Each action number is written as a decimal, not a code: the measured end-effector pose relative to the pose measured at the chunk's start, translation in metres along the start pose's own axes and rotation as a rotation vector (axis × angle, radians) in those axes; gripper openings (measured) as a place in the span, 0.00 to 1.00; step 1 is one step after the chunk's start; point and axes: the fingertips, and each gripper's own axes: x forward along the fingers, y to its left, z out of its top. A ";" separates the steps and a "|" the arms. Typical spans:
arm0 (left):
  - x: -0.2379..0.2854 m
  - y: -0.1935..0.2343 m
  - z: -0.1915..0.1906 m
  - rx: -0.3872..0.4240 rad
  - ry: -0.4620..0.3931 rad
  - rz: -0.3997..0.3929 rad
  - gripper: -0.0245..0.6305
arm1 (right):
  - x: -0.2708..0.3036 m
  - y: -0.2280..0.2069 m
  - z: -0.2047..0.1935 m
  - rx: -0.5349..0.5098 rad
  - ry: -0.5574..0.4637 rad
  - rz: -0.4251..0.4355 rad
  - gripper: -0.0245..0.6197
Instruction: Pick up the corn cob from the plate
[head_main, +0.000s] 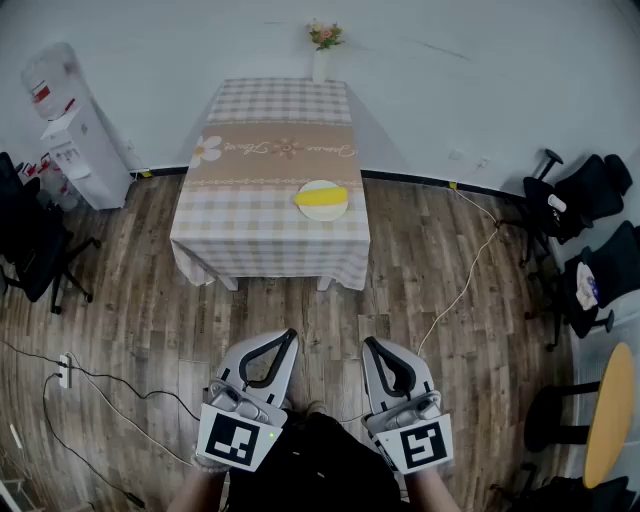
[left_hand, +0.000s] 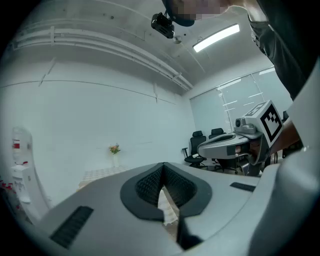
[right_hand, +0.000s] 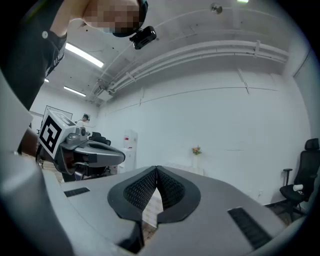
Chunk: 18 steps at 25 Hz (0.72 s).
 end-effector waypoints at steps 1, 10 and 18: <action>-0.001 0.000 -0.001 -0.003 0.004 0.001 0.06 | 0.000 0.001 0.000 0.000 0.000 0.001 0.10; -0.002 0.001 -0.001 -0.017 -0.002 -0.006 0.06 | 0.003 0.010 0.000 -0.055 0.025 0.023 0.10; -0.008 0.005 -0.002 -0.015 -0.007 -0.022 0.06 | 0.002 0.010 0.009 -0.003 -0.022 -0.017 0.10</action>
